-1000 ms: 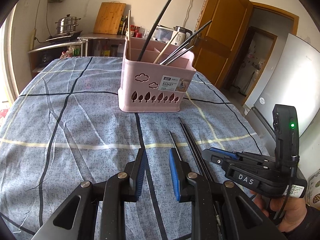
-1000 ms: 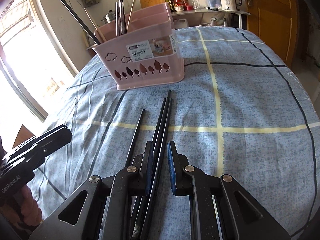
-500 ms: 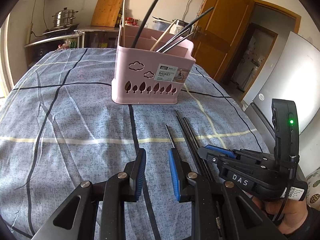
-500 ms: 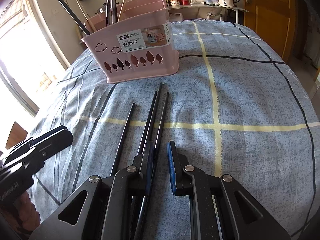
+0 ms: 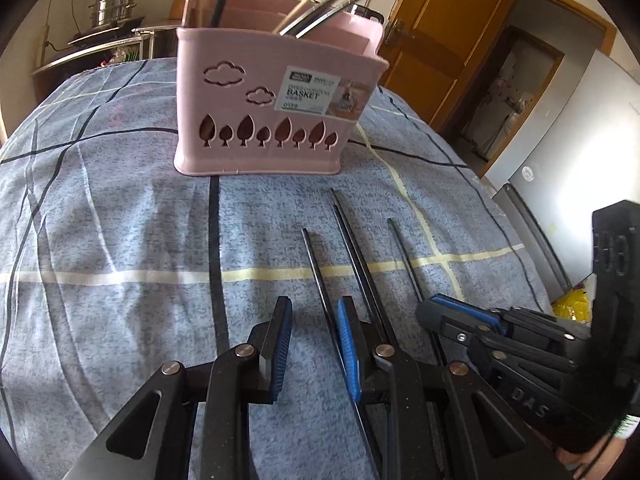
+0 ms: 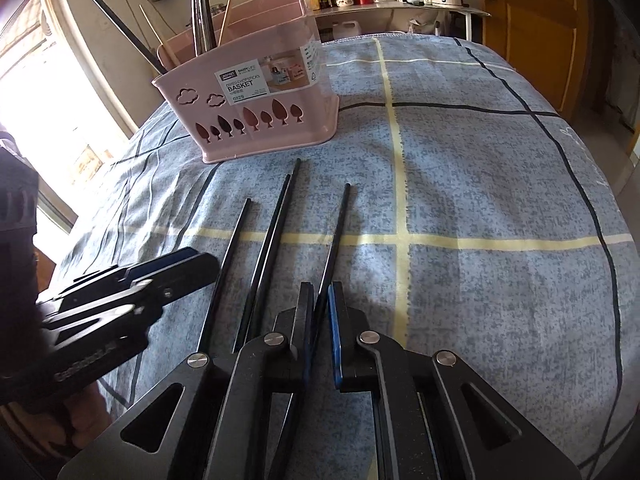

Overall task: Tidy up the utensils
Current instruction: 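Close the left tool on a black chopstick while the right tool grasps another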

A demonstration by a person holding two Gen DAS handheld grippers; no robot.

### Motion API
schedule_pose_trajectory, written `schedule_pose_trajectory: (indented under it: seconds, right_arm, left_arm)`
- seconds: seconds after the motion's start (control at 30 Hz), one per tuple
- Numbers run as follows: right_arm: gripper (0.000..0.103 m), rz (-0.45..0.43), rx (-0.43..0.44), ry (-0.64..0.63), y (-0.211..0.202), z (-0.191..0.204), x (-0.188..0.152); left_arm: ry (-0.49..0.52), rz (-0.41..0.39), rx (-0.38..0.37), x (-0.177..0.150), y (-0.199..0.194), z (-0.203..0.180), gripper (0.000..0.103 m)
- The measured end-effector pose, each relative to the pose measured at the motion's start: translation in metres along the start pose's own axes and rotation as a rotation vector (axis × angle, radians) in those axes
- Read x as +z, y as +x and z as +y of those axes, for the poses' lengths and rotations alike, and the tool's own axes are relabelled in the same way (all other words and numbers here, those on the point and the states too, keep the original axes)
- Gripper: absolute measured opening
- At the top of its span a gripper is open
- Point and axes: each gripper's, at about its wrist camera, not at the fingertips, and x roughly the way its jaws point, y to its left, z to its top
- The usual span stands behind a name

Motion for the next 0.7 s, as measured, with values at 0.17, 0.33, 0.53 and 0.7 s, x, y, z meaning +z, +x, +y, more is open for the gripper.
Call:
schedule_pose_trajectory:
  seconds: [0.17,0.33,0.53,0.7]
  right_arm:
    - [0.007,-0.001,0.001,0.008,-0.002,-0.005,-0.001]
    - [0.007,0.000,0.002,0.020,-0.004,-0.011,-0.001]
    - [0.008,0.017,-0.014,0.016,-0.001,-0.011,0.005]
    - [0.008,0.034,-0.041,0.007,0.007,-0.009,0.016]
  left_arm:
    - [0.096,-0.001,0.092,0.000,0.006,-0.014,0.010]
    - [0.092,0.013,0.096,-0.001,-0.001,-0.003,0.008]
    - [0.077,0.030,0.126,0.002,-0.012,0.019,0.008]
    - [0.035,0.052,0.096,0.005,-0.010,0.028,0.008]
